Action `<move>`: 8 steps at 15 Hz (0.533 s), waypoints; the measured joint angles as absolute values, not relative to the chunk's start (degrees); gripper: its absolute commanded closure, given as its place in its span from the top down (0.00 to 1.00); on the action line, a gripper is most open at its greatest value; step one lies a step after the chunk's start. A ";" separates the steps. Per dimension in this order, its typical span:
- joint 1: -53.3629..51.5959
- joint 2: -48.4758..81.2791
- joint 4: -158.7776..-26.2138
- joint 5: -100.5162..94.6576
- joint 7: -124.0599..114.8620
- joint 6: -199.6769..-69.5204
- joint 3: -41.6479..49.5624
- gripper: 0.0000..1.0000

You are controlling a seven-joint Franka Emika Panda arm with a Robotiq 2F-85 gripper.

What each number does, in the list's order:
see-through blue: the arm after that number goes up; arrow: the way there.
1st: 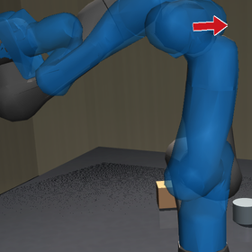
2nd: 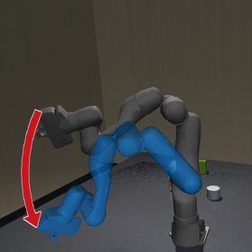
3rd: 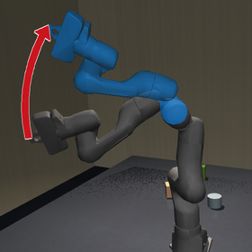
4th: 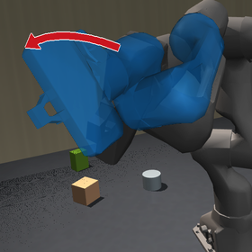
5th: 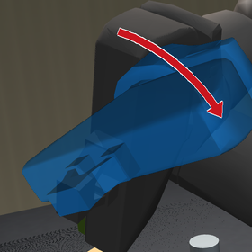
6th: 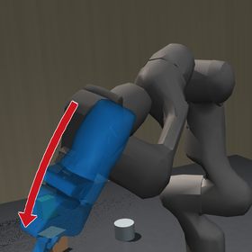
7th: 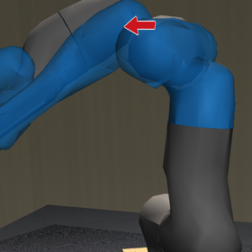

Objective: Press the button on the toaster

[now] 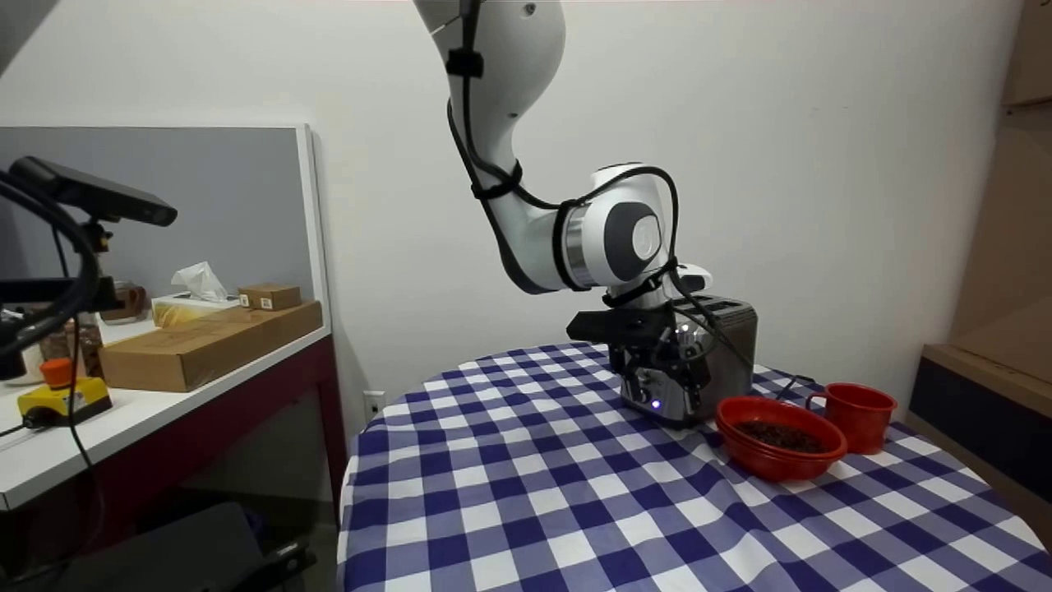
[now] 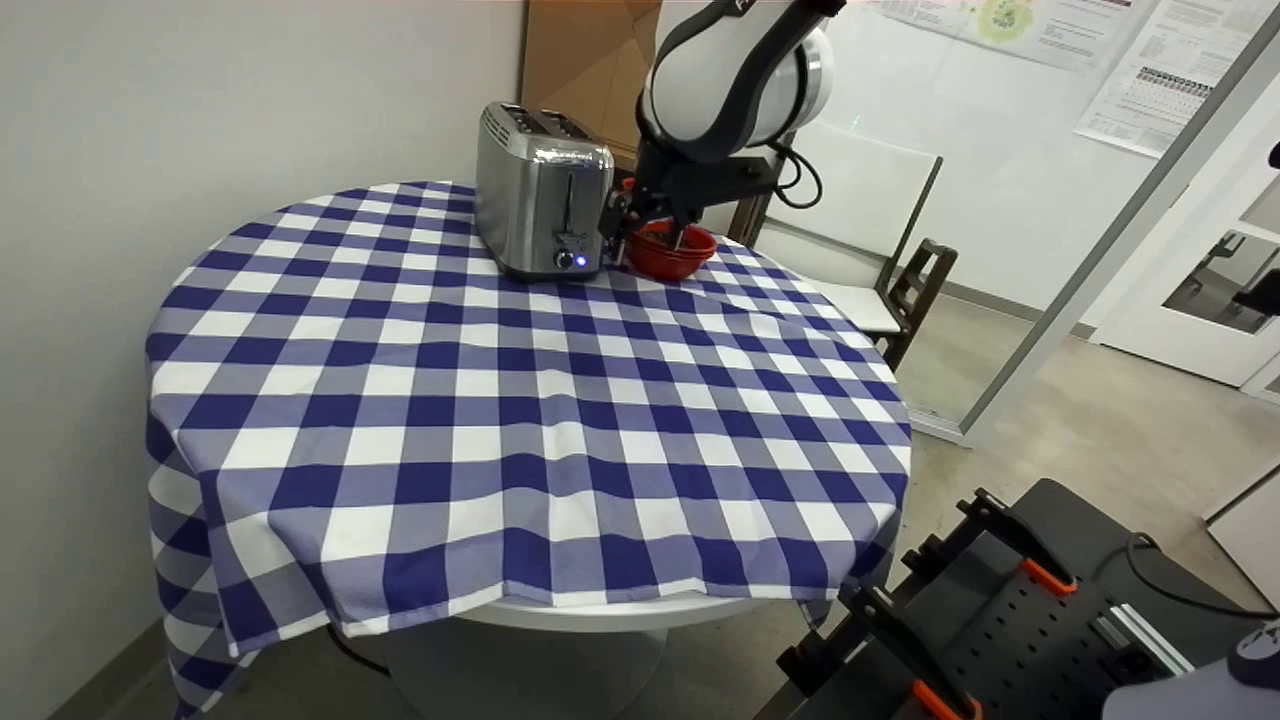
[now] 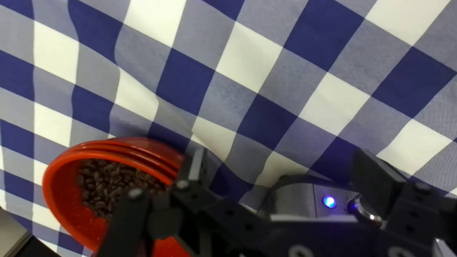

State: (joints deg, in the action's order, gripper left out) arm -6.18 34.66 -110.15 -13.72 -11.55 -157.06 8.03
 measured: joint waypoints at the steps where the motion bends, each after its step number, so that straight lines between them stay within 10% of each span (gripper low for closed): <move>1: -6.92 35.29 -110.16 -13.72 -11.84 -158.01 8.54 1.00; 8: -12.41 39.27 -110.02 -13.72 -14.92 -164.75 13.75 1.00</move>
State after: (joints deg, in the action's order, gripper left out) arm -12.41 39.27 -110.02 -13.72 -14.92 -164.75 13.75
